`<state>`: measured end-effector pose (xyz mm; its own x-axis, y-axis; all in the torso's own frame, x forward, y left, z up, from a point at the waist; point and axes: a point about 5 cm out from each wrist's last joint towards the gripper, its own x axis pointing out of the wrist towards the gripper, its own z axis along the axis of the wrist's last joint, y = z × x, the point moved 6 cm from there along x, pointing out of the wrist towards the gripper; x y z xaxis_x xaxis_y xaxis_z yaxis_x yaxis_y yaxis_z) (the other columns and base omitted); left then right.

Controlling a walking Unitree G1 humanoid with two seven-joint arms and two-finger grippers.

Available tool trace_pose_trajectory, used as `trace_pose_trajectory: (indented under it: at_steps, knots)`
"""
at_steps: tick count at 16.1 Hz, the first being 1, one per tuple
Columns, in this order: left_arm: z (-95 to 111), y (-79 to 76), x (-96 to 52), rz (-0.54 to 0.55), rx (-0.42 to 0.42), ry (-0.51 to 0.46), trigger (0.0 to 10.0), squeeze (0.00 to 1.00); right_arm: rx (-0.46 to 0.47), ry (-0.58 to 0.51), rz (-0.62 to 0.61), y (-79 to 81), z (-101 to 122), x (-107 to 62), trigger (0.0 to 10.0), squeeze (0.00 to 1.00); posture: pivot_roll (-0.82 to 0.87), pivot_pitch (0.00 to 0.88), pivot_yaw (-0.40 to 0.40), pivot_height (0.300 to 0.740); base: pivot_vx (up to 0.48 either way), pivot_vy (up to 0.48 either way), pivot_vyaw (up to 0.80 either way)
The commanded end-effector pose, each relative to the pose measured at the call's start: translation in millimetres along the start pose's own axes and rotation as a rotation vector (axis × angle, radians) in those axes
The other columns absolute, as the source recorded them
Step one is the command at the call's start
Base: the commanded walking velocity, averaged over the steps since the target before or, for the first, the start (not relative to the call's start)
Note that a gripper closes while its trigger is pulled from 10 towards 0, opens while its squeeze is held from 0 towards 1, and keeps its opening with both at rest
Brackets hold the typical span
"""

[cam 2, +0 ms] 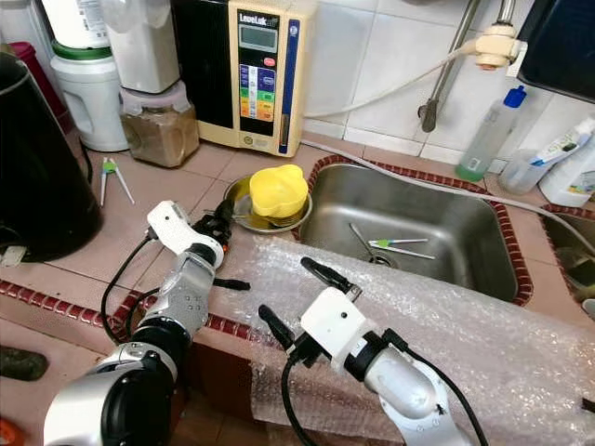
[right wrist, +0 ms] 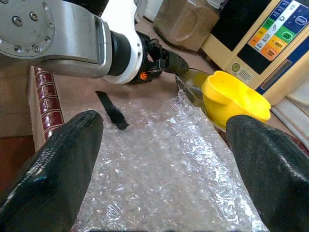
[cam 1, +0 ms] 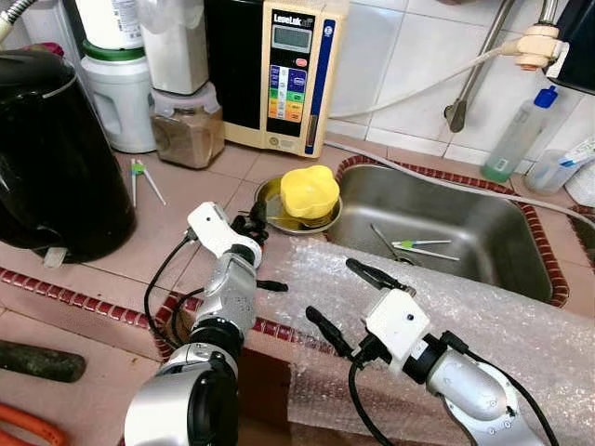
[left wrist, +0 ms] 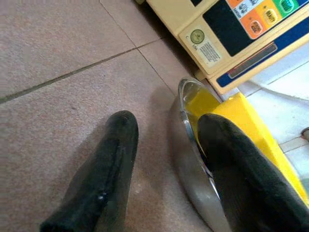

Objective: Kitchen organization

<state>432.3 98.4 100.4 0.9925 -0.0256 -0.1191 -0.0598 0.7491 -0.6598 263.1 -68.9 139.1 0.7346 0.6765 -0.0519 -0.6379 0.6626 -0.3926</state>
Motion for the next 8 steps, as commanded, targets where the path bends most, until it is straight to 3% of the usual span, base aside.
trace_pose_trajectory:
  at_steps: [1,4,8]
  knots:
    - [-4.7,15.1,-2.0,0.074,0.007,0.018,0.0,0.0,-0.018,-0.002,-0.018,-8.0,2.3,-1.0,10.0,0.56,0.0,0.0,-0.061,0.74,0.0,0.0,0.0]
    - [7.0,22.2,-0.5,0.108,0.029,-0.018,0.0,0.0,-0.024,-0.006,-0.027,-11.8,2.1,1.6,10.0,0.49,0.01,0.0,-0.061,0.74,0.0,0.0,0.0]
    - [26.9,30.1,2.2,0.146,0.043,-0.066,0.0,0.0,-0.024,-0.024,-0.032,-11.5,3.4,9.6,10.0,0.48,0.04,0.0,-0.055,0.74,0.0,0.0,0.0]
